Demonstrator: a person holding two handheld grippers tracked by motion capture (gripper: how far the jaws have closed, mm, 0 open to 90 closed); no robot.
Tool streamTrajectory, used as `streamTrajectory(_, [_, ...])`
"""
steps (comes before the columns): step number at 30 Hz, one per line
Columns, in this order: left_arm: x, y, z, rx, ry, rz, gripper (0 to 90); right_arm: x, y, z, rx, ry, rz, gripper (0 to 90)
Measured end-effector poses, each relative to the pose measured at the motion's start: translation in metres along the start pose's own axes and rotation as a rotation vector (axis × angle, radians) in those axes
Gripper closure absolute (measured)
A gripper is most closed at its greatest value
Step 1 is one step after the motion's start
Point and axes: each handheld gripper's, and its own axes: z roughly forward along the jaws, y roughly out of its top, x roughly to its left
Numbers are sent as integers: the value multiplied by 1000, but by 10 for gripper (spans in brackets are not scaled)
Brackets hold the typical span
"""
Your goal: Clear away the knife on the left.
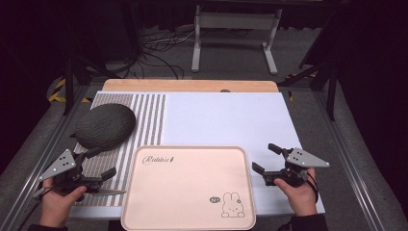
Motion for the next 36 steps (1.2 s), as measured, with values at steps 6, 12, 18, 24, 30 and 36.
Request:
streamTrajectory(6, [4,6,-4,41,-53,-26,55,0,-1,3,13,9,3,64])
streamTrajectory(12, [9,13,-6,113,-55,24,67,-2,-2,3,18,0,11,65])
streamTrajectory(18, [12,18,-4,245,-22,107,105,-1,-3,4,22,10,8,65])
streamTrajectory(24, [17,31,-8,364,-36,182,119,0,-3,6,31,22,1,65])
streamTrajectory(30, [18,39,-8,497,-44,245,126,1,-3,7,38,30,-1,65])
streamTrajectory(36, [21,39,-6,625,-57,308,126,2,-4,8,44,34,-8,65])
